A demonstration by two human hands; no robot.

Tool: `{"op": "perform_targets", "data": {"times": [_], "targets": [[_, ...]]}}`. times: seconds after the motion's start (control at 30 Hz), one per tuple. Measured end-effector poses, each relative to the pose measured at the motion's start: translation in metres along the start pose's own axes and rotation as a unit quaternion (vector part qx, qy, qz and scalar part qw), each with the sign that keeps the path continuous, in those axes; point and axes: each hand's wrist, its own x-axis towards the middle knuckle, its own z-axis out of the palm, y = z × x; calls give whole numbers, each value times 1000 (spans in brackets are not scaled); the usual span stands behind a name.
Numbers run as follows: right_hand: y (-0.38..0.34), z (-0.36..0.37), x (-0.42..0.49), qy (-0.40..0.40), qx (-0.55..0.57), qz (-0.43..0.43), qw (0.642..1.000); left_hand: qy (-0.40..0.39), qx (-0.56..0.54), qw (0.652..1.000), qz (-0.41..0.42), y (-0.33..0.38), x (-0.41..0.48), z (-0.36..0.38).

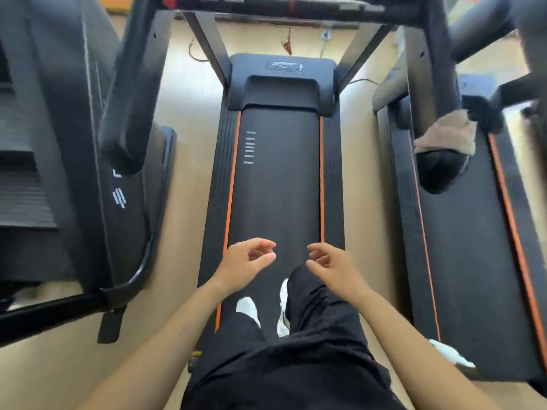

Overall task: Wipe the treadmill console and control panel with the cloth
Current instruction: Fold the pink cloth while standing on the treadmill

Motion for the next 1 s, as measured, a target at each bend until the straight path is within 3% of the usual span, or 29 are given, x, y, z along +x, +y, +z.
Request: {"op": "perform_targets", "data": {"times": [0.27,0.4,0.53,0.6,0.67,0.77,0.9,1.0], "targets": [[-26,-102,123,83,55,7,995,-63,49,997,22,116,160,-23],[-28,-173,174,219,1,1,976,-111,69,991,41,183,243,-7],[-18,-253,187,489,-102,-4,866,-215,115,965,98,258,312,31],[-5,-277,185,548,-124,40,826,-256,144,945,143,288,338,55],[7,-294,183,502,-123,127,847,-292,193,917,191,314,361,85],[16,-299,180,400,2,232,887,-285,257,866,320,345,384,123],[0,-291,182,476,29,271,836,-213,317,766,518,365,413,161],[-21,-283,183,531,61,302,789,-240,394,678,573,375,430,177]]}}
